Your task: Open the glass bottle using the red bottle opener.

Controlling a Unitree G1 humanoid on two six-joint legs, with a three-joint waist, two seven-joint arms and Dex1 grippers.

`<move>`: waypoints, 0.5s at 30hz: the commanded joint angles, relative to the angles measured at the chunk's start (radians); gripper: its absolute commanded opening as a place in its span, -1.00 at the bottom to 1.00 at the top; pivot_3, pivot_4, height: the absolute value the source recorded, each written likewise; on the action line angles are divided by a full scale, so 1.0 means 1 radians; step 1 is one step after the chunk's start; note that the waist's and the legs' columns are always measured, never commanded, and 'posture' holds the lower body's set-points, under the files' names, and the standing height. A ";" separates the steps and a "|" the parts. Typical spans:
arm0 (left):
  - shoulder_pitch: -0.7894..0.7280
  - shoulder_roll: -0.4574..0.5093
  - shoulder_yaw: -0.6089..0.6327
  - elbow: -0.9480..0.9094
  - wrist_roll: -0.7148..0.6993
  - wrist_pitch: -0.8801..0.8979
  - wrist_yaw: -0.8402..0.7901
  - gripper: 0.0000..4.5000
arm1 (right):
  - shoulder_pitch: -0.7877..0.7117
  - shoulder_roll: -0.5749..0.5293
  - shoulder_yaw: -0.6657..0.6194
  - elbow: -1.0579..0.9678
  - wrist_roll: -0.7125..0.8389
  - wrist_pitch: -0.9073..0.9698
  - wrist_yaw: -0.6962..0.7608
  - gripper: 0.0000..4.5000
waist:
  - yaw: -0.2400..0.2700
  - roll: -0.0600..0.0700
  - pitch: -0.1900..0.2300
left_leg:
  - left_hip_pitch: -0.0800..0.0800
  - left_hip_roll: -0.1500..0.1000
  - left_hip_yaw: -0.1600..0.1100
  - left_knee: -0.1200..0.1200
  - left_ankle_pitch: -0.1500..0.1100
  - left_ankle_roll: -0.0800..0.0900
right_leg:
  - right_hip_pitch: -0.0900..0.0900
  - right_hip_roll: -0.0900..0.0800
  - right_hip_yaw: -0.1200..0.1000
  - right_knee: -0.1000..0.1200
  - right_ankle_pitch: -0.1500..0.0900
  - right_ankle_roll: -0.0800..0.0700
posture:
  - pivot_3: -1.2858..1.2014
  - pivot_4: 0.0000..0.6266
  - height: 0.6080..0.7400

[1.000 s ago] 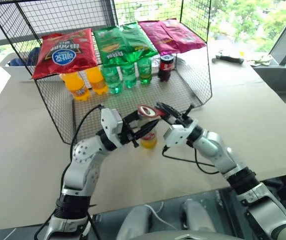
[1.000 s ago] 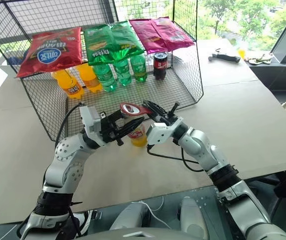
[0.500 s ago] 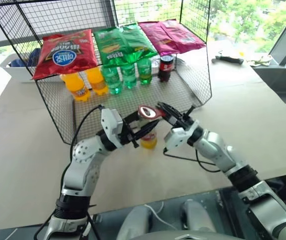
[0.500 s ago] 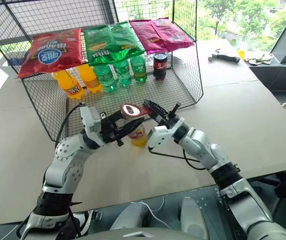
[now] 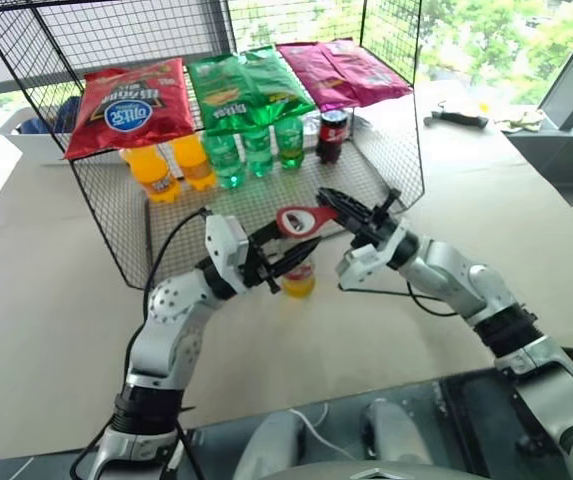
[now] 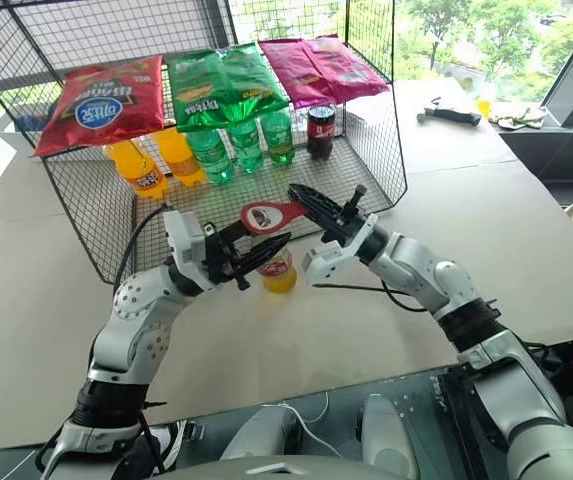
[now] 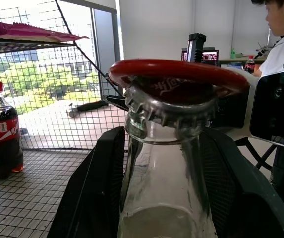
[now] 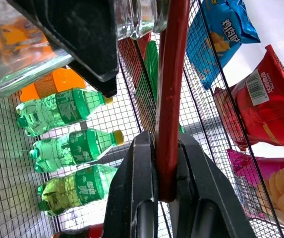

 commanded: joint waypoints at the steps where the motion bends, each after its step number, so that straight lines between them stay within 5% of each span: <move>1: 0.020 0.009 -0.016 0.031 0.028 0.017 -0.003 -0.22 | -0.015 -0.015 -0.006 -0.021 -0.003 -0.003 0.028 -1.00 | 0.000 0.000 0.000 | 0.000 0.000 0.000 0.000 0.000 0.000 | 0.000 0.000 0.000 0.000 0.000 0.000 | 0.03 -0.52 1.00; 15: 0.020 0.011 -0.020 0.034 0.028 0.019 -0.006 -0.22 | -0.067 -0.014 -0.074 -0.098 0.063 0.038 0.094 -1.00 | 0.001 0.000 0.000 | 0.000 0.000 0.000 0.000 0.000 0.000 | 0.000 0.000 0.000 0.000 0.000 0.000 | 0.03 -0.52 1.00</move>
